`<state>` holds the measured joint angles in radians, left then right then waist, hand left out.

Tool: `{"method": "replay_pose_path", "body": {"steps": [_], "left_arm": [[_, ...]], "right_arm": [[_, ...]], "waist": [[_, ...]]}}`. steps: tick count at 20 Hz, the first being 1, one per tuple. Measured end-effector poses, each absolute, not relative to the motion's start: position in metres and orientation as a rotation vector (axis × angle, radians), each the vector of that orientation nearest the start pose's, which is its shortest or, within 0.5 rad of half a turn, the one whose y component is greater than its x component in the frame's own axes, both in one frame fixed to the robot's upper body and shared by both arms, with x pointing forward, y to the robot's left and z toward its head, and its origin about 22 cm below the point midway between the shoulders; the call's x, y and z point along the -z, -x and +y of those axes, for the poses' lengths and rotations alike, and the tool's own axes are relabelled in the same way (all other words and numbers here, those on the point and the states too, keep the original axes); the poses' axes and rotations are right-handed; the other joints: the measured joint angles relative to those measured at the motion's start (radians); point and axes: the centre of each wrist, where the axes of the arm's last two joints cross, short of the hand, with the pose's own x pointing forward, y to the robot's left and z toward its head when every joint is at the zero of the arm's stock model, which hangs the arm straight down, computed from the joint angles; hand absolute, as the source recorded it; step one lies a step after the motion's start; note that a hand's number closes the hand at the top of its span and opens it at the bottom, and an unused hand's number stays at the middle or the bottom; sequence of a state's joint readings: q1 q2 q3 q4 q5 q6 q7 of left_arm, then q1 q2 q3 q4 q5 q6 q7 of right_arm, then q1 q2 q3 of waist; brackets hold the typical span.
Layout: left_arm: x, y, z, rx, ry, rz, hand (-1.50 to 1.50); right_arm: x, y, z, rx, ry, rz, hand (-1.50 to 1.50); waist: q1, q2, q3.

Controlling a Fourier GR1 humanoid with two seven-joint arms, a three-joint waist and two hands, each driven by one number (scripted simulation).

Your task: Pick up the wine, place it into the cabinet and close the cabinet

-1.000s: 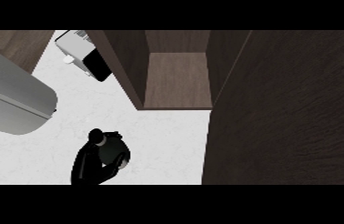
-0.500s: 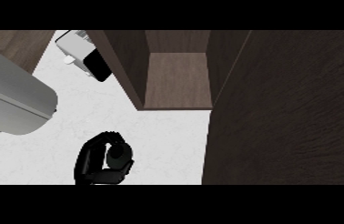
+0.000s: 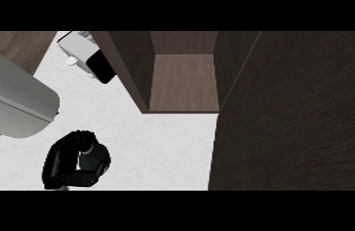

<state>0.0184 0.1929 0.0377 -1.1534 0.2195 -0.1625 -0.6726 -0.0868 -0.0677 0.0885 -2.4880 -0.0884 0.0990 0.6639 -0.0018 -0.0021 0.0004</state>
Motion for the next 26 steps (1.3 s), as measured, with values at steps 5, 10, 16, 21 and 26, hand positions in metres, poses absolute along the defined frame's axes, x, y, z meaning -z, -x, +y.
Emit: {"method": "replay_pose_path", "body": {"steps": [5,10,16,21,26], "left_arm": [[0.062,-0.224,0.299,-0.060,0.042,-1.917,1.50],[0.033,-0.218,0.288,-0.065,0.132,-1.936,1.50],[-0.010,-0.225,0.260,-0.041,0.213,-1.930,1.50],[-0.044,-0.224,0.236,-0.004,0.225,-1.919,1.50],[-0.069,-0.229,0.198,0.016,0.296,-1.893,1.50]], "right_arm": [[-0.203,-0.153,-0.215,-0.267,-0.151,-1.896,-1.50],[-0.201,-0.153,-0.215,-0.264,-0.160,-1.892,-1.50],[-0.207,-0.157,-0.215,-0.267,-0.157,-1.903,-1.50],[-0.203,-0.155,-0.216,-0.253,-0.161,-1.895,-1.50],[-0.203,-0.154,-0.216,-0.257,-0.169,-1.894,-1.50]], "waist": [[0.002,0.000,0.000],[0.004,-0.001,0.000],[0.003,-0.001,0.000],[0.001,0.000,0.000],[-0.003,0.000,0.000]]}}
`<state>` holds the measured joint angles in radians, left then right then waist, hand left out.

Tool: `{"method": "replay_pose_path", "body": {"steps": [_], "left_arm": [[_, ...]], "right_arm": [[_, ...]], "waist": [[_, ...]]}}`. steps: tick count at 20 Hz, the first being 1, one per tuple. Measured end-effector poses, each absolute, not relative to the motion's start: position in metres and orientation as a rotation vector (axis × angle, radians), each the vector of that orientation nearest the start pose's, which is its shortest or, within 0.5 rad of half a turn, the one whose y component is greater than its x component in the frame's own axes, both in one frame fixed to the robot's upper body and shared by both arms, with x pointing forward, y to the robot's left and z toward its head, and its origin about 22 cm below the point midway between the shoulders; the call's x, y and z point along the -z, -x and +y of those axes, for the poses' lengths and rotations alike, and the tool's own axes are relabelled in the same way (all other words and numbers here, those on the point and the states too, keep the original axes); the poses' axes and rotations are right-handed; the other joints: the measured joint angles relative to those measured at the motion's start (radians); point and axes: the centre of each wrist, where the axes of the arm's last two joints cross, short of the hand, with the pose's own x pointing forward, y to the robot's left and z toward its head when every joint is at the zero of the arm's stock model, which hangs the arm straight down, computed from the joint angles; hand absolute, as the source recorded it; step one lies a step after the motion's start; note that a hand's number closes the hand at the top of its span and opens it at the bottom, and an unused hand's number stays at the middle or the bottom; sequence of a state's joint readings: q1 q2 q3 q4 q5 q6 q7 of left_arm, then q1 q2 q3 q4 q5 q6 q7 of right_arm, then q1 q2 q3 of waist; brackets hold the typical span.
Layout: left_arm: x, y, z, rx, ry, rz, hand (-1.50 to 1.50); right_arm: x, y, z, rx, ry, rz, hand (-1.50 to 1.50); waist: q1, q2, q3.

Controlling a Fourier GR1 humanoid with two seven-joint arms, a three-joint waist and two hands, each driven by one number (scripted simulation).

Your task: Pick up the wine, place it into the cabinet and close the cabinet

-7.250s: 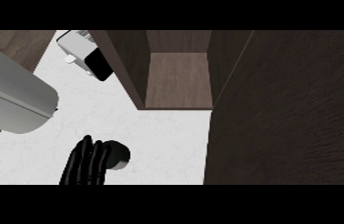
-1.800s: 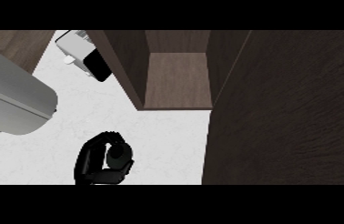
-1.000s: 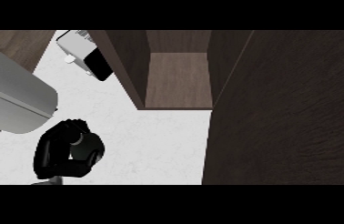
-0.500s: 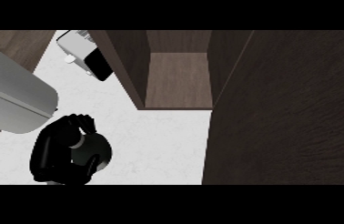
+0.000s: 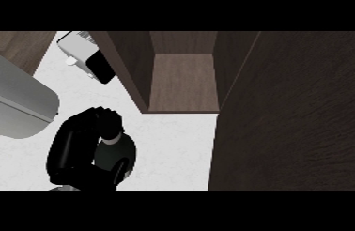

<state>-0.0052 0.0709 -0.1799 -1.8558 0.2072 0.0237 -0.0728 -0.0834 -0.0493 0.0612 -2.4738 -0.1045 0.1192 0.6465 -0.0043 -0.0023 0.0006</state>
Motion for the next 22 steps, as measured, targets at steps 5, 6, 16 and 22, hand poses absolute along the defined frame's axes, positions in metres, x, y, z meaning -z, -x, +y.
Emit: {"method": "replay_pose_path", "body": {"steps": [5,6,16,22], "left_arm": [[-0.093,-0.236,0.161,0.005,0.340,-1.903,1.50],[-0.100,-0.238,0.156,0.002,0.346,-1.905,1.50],[-0.128,-0.258,0.095,-0.006,0.328,-1.903,1.50],[-0.133,-0.267,0.071,-0.017,0.283,-1.907,1.50]], "right_arm": [[-0.203,-0.154,-0.218,-0.260,-0.156,-1.891,-1.50],[-0.203,-0.154,-0.220,-0.260,-0.148,-1.893,-1.50],[-0.201,-0.156,-0.223,-0.258,-0.147,-1.891,-1.50],[-0.197,-0.153,-0.220,-0.267,-0.179,-1.884,-1.50]], "waist": [[-0.003,0.000,0.000],[-0.003,0.000,0.000],[-0.008,0.001,0.000],[-0.008,0.001,0.000]]}}
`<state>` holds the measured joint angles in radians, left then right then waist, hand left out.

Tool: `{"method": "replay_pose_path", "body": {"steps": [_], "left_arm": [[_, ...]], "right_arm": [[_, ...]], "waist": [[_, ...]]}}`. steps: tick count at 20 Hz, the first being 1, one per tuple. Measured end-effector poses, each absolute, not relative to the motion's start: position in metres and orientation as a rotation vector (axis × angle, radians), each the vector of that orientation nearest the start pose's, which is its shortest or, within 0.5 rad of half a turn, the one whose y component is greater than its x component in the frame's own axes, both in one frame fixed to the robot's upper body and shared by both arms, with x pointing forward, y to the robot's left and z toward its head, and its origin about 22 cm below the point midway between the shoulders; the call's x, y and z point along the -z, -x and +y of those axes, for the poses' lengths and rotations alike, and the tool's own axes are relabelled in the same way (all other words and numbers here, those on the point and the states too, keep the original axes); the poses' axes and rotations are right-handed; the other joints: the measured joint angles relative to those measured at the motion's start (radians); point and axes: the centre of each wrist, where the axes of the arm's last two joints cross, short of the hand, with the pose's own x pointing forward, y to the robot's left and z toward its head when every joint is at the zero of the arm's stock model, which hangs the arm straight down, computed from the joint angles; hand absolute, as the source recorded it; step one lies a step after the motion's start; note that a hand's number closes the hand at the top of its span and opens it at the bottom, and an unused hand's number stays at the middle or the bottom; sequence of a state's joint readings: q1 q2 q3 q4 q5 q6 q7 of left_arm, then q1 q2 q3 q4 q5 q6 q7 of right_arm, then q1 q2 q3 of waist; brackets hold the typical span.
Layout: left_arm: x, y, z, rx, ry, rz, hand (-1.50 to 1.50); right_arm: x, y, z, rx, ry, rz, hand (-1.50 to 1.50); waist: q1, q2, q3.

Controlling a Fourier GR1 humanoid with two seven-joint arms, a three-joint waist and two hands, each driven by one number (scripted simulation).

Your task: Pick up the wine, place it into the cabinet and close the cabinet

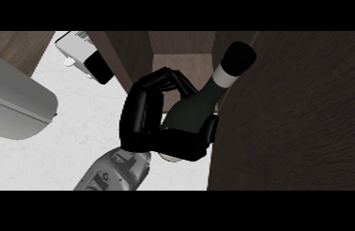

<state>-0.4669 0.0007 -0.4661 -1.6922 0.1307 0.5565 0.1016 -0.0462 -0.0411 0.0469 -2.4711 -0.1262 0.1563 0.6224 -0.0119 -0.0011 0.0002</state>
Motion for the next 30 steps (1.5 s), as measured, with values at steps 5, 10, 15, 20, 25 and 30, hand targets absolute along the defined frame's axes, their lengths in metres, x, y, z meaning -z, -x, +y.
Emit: {"method": "replay_pose_path", "body": {"steps": [5,10,15,20,25,30], "left_arm": [[-0.131,-0.279,0.063,-0.015,0.239,-1.915,1.50],[-0.128,-0.285,0.051,-0.026,0.208,-1.922,1.50],[-0.121,-0.294,0.047,-0.062,0.218,-1.899,1.50],[-0.101,-0.294,0.052,-0.108,0.211,-1.894,1.50],[-0.081,-0.298,0.059,-0.086,0.164,-1.890,1.50],[-0.057,-0.308,0.058,-0.042,0.093,-1.897,1.50]], "right_arm": [[-0.196,-0.152,-0.224,-0.271,-0.158,-1.890,-1.50],[-0.198,-0.153,-0.225,-0.278,-0.152,-1.889,-1.50],[-0.200,-0.155,-0.224,-0.278,-0.155,-1.897,-1.50],[-0.198,-0.153,-0.223,-0.281,-0.165,-1.892,-1.50],[-0.201,-0.153,-0.221,-0.281,-0.166,-1.882,-1.50],[-0.200,-0.154,-0.222,-0.280,-0.161,-1.893,-1.50]], "waist": [[0.000,0.000,0.000],[-0.001,0.000,0.000],[-0.001,0.001,0.000],[-0.001,0.001,0.000],[0.001,0.000,0.000],[-0.001,0.001,0.000]]}}
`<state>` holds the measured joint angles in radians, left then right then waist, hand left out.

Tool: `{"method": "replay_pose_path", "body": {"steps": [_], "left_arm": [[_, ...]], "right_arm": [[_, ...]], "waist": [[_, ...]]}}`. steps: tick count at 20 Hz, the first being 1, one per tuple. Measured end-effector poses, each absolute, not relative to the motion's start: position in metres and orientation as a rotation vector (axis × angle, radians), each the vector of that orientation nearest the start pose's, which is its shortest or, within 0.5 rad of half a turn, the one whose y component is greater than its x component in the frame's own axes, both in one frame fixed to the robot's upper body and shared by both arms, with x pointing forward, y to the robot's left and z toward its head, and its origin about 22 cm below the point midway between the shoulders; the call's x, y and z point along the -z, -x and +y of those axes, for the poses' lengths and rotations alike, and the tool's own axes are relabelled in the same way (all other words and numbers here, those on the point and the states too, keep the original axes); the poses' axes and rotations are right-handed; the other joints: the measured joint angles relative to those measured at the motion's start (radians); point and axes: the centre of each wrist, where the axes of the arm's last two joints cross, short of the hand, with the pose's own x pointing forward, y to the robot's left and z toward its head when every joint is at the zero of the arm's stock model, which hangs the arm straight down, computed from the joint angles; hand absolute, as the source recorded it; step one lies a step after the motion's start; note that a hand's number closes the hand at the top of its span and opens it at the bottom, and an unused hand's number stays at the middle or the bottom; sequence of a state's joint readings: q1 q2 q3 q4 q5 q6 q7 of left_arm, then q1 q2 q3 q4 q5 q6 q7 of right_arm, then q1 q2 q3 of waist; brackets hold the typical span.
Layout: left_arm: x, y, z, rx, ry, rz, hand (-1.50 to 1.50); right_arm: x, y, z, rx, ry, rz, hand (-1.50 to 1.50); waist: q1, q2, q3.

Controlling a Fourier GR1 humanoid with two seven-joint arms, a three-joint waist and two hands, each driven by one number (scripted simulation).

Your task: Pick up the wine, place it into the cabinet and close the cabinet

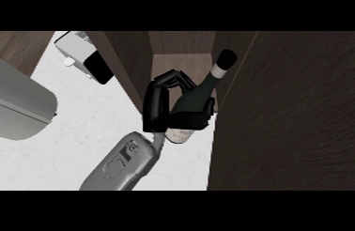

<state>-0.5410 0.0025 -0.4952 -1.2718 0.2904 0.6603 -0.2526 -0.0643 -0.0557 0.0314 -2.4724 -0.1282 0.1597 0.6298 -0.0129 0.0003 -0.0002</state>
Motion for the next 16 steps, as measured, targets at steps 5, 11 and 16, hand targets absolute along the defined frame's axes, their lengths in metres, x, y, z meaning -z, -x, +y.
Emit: {"method": "replay_pose_path", "body": {"steps": [5,11,16], "left_arm": [[-0.041,-0.313,0.064,-0.038,0.054,-1.919,1.50],[-0.033,-0.327,0.073,-0.073,0.018,-1.925,1.50],[-0.033,-0.344,0.080,-0.101,-0.001,-1.920,1.50]], "right_arm": [[-0.204,-0.155,-0.226,-0.282,-0.132,-1.898,-1.50],[-0.203,-0.157,-0.223,-0.274,-0.152,-1.902,-1.50],[-0.204,-0.157,-0.218,-0.269,-0.178,-1.902,-1.50]], "waist": [[0.001,0.000,0.000],[0.002,0.000,0.000],[0.001,0.000,0.000]]}}
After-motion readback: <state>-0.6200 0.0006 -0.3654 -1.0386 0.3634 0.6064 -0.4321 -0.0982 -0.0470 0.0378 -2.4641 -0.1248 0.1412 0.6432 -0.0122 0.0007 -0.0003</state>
